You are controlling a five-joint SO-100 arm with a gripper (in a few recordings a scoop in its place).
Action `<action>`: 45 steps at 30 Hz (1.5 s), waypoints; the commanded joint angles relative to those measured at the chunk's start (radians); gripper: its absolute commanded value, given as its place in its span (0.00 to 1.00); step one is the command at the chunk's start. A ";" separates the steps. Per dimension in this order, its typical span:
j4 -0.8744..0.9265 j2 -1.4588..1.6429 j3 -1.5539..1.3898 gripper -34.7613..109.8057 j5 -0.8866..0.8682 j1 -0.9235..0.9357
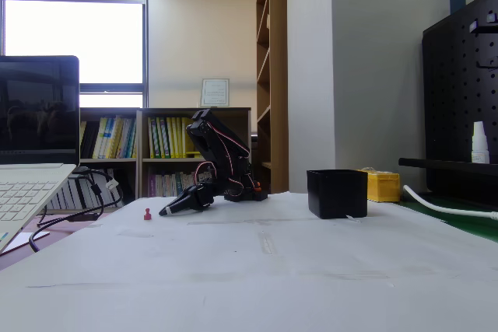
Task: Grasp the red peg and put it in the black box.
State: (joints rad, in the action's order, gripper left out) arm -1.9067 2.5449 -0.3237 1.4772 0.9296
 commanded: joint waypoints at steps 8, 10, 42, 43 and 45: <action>-0.021 -0.029 0.038 0.38 -0.005 0.041; -0.021 -0.031 0.037 0.43 0.000 0.044; 0.147 -0.199 0.058 0.54 0.238 0.029; 0.158 -0.210 0.063 0.55 0.253 0.025; 0.222 -0.264 0.077 0.55 0.267 0.015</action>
State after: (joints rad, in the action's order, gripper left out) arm -1.7273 2.3731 -0.2777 1.7104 0.9434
